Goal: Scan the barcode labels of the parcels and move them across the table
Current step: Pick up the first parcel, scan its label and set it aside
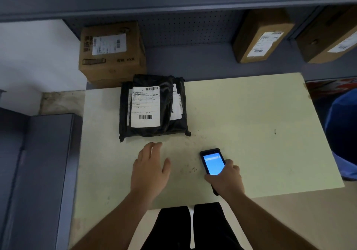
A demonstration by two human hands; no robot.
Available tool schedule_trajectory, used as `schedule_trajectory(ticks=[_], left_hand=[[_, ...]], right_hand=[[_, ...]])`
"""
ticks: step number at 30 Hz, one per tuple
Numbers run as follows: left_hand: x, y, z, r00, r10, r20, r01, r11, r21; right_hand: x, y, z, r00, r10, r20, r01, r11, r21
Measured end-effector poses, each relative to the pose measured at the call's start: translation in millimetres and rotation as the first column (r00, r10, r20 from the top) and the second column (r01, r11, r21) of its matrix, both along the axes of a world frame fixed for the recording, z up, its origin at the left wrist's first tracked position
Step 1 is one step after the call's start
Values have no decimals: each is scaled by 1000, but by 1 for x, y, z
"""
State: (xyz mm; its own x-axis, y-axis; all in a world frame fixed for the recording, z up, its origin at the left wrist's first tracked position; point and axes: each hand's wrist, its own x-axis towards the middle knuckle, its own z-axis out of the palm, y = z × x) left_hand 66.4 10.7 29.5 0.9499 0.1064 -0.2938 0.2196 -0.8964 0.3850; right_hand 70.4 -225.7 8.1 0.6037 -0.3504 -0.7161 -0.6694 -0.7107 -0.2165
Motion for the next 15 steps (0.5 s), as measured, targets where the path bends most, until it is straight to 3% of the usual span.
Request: schedule_trajectory(ticks=[6, 10, 15], left_hand=[[39, 18, 16, 986, 103, 131, -102, 995, -12], [61, 29, 22, 950, 257, 177, -253, 966, -42], [91, 36, 20, 896, 443, 45, -438, 895, -89]], right_hand=[[2, 1, 9, 999, 8, 42, -12, 996, 91], [1, 5, 14, 998, 11, 57, -17, 994, 107], [-3, 8, 18, 998, 13, 66, -22, 992, 127]])
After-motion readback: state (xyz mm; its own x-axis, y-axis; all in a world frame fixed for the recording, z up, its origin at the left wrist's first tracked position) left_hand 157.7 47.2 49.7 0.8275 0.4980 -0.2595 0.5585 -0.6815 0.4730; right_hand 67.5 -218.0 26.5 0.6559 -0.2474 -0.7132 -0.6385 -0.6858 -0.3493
